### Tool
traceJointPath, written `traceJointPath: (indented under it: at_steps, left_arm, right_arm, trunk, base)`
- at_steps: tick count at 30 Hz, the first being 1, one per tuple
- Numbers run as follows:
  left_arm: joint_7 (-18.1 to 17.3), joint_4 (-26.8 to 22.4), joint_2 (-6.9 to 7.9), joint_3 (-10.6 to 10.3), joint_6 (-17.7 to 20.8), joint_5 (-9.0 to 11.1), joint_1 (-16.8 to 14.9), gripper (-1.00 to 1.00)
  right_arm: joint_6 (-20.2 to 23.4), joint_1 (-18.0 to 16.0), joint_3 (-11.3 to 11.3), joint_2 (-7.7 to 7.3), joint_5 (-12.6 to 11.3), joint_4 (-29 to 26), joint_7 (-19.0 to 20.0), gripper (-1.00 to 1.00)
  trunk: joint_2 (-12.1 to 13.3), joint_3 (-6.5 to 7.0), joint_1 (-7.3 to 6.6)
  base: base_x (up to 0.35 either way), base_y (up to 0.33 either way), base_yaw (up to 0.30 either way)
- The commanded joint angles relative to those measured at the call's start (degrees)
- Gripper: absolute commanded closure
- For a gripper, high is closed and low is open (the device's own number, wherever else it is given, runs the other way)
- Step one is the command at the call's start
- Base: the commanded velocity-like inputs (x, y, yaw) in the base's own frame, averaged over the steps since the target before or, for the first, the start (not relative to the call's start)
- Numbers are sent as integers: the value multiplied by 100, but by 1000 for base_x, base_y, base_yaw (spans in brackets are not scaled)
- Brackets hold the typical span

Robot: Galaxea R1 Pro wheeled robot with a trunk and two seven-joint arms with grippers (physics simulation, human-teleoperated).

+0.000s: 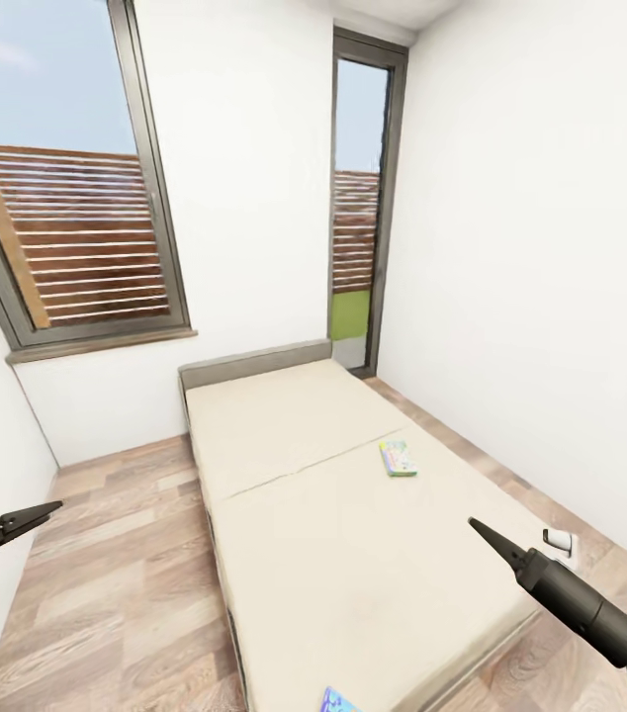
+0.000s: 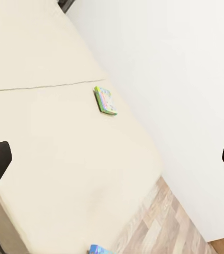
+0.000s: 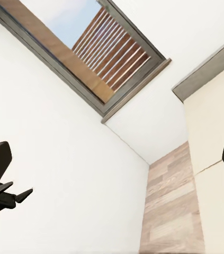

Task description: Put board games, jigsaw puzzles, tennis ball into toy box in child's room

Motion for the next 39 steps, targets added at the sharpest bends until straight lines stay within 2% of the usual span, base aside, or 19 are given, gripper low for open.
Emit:
traceJointPath:
  at_steps: [1,14,22,39]
  left_arm:
    - [-50,-6,-4,8,60,-60,-11,-100]
    - [-50,-6,-4,3,60,-60,-11,-100]
    - [-50,-6,-4,6,60,-60,-11,-100]
    - [-50,-6,-4,8,60,-60,-11,-100]
  right_arm:
    - [40,-4,-5,-3,-20,1,8,-100]
    - [40,-4,-2,-1,-20,1,8,-100]
    - [40,-4,2,2,-20,1,8,-100]
    - [40,-4,-3,-6,-20,1,8,-100]
  trunk:
    - [-13,-11,4]
    - [-13,26,4]
    - [-13,49,4]
    - [-13,98,4]
  base:
    - [0,-298,271]
    - [-44,-241,271]
    - [-112,-38,271]
    - [-10,-2,271]
